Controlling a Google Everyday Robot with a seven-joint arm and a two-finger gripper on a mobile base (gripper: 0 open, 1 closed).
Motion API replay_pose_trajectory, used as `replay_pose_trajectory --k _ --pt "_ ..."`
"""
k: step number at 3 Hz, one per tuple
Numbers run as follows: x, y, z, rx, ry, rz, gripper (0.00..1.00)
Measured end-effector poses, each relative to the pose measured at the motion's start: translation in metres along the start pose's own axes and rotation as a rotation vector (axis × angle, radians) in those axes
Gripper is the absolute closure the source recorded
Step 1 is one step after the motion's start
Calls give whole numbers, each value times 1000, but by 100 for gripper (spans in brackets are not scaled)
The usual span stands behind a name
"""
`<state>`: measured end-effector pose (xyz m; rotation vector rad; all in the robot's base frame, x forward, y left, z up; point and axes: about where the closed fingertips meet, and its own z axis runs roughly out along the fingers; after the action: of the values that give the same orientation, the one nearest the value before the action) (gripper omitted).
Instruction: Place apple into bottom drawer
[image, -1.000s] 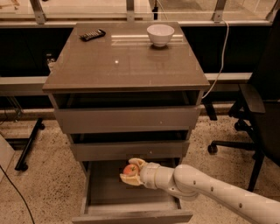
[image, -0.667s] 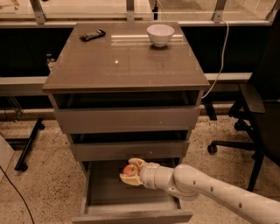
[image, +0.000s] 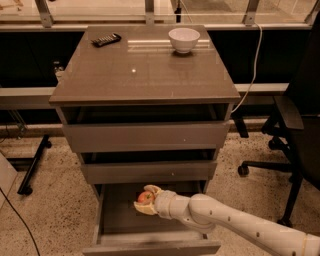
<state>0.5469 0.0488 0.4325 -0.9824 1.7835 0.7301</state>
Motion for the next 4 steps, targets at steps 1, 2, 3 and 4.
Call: replay_pose_trajectory --k 1,2,3,4 --pt "32 -7 26 8 16 7 100" --pt "74 -17 53 12 27 51 100" --pt "124 -33 75 27 32 119 100" --pt "134 -44 78 54 34 137 100"
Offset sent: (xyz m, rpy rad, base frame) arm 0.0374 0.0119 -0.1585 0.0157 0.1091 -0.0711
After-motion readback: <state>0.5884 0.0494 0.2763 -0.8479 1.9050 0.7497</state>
